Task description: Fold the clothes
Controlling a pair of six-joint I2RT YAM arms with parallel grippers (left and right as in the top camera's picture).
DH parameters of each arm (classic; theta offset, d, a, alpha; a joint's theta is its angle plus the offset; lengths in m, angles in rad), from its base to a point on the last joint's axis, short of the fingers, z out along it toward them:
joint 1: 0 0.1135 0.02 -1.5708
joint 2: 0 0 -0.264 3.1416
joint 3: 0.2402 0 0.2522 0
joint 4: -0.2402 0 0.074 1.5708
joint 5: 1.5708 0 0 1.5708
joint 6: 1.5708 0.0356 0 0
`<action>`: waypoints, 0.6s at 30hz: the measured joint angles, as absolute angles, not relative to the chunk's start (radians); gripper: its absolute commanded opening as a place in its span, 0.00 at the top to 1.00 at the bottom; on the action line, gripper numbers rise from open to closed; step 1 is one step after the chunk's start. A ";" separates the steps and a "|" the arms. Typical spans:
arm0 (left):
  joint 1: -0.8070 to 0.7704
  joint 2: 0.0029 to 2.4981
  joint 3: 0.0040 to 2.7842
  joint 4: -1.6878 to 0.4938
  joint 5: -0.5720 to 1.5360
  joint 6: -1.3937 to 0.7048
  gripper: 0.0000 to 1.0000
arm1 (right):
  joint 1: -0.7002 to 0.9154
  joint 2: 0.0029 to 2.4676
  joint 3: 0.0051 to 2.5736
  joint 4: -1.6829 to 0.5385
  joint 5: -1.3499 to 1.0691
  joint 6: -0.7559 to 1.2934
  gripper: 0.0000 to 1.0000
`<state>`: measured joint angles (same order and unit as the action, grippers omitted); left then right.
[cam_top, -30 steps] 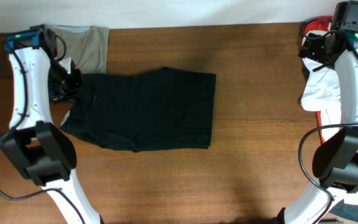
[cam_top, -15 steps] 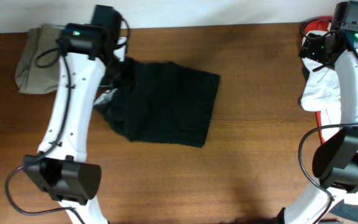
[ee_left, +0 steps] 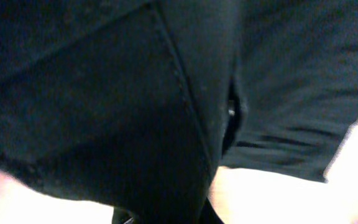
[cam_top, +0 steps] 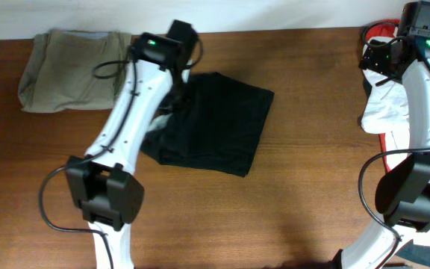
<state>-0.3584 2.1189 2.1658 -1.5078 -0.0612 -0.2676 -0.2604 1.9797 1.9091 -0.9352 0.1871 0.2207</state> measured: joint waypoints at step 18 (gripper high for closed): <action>-0.016 1.898 2.166 -1.682 -0.263 -0.353 0.99 | -0.260 1.980 1.909 -0.935 0.187 0.220 0.01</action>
